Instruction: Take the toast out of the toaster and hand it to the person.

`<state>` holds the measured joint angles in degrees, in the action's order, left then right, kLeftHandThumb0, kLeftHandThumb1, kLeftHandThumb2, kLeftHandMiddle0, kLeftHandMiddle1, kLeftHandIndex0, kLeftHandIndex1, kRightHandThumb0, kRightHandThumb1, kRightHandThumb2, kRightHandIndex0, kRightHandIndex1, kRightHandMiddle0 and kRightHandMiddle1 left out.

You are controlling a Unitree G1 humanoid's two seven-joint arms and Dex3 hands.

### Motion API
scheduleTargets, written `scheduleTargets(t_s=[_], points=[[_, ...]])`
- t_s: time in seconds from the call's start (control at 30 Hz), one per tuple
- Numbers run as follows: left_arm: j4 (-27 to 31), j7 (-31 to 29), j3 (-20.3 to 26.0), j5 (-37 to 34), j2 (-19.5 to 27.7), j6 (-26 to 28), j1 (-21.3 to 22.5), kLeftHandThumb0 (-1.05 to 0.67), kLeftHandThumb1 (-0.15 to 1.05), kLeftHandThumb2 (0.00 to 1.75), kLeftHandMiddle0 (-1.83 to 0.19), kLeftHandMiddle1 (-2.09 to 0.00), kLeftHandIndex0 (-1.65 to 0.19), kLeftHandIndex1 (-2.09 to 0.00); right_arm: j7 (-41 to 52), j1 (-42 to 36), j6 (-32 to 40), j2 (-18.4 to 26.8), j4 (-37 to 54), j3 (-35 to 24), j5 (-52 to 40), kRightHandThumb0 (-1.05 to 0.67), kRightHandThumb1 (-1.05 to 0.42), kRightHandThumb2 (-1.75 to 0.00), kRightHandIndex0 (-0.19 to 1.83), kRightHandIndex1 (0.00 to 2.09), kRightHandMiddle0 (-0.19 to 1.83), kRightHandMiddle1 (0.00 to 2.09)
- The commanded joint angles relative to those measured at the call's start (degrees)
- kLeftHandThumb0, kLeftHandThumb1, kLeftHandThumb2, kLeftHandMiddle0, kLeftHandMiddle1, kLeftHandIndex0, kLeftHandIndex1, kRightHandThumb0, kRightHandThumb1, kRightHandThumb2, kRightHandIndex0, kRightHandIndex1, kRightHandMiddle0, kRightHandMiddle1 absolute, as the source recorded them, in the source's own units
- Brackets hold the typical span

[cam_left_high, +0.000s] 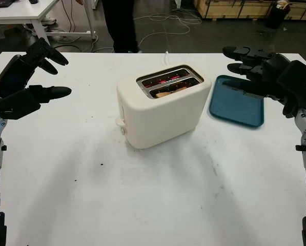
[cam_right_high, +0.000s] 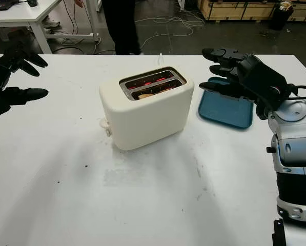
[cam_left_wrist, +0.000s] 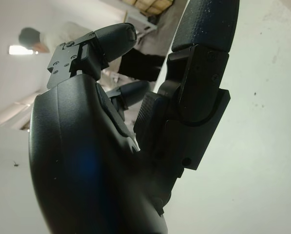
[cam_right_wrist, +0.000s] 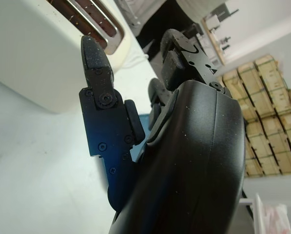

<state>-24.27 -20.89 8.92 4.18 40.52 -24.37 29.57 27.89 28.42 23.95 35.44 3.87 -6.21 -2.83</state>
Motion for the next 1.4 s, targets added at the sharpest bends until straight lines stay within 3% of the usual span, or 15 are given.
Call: scheduleTargets(t_s=[0.0, 1.37], points=[[-0.04, -0.25, 0.39, -1.03, -0.05, -0.36, -0.03, -1.05, 0.92, 0.22, 0.00, -1.64, 0.00, -1.51, 0.00, 0.43, -0.21, -0.13, 0.19, -0.19, -0.46, -0.43, -0.92, -0.06, 0.12, 0.44, 0.33, 0.00], [0.19, 0.13, 0.63, -1.04, -0.22, -0.39, -0.48, -1.05, 0.92, 0.22, 0.00, -1.66, 0.00, -1.53, -0.03, 0.38, -0.39, -0.01, 0.25, 0.23, 0.59, -0.44, -0.92, -0.06, 0.14, 0.43, 0.35, 0.00]])
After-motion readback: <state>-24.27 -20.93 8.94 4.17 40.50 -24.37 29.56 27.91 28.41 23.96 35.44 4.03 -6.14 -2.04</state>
